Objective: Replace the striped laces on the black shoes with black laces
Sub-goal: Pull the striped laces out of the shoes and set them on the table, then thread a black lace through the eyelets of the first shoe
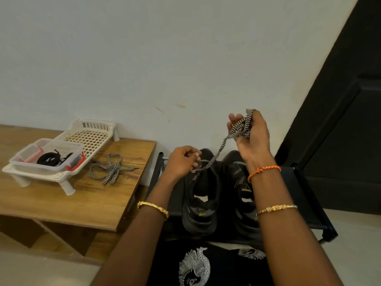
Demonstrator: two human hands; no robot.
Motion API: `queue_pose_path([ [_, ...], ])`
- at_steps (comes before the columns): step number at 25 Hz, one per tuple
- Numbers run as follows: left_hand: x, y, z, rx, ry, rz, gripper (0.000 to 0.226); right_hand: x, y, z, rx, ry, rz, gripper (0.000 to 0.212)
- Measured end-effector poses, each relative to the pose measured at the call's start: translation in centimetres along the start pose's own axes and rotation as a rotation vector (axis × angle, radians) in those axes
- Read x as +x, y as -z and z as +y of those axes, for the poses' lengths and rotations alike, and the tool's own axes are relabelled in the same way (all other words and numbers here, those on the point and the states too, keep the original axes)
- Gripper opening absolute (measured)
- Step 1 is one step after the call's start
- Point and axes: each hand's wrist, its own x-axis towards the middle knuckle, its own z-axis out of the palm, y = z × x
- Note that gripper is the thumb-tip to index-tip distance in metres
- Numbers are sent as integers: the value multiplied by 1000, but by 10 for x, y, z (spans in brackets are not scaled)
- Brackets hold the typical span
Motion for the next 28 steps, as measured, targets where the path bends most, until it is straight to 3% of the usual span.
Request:
queue_pose_path([
  [2,-10,9,16,-28,42,-120,31,-12,-8,-2,-11,-13,47,17],
  [4,-28,6,30,-97,61,-378,43,-22,-14,-4,-64,12,90,18],
  [6,-44,-6,35,65,22,-479,43,-27,-21,-9,-99,12,109,21],
  [8,-51,-14,32,364,-57,-322,32,-33,-22,-16,-191,12,95,23],
  [9,-51,-13,31,382,-67,-201,27,-34,-20,-19,-296,31,73,24],
  [12,-51,0,42,-124,127,46,18,-48,-2,-23,-999,112,-117,12],
  [14,-53,7,59,-369,180,92,16,-61,10,-13,-1383,-14,-366,19],
  [15,-54,8,68,-421,175,96,15,-67,14,-6,-1462,-63,-453,21],
  [17,-58,10,80,-456,164,120,14,-78,17,9,-1397,-44,-448,7],
  [19,-64,17,77,-498,185,136,12,-82,18,22,-1161,-32,-322,15],
  [22,-74,38,51,-622,257,117,10,-78,6,46,-837,-154,-185,17],
  [26,-78,80,13,-677,321,240,19,-59,-42,109,-770,-315,-153,23],
  [28,-74,110,-10,-604,357,405,20,-47,-73,152,-838,-386,-177,26],
])
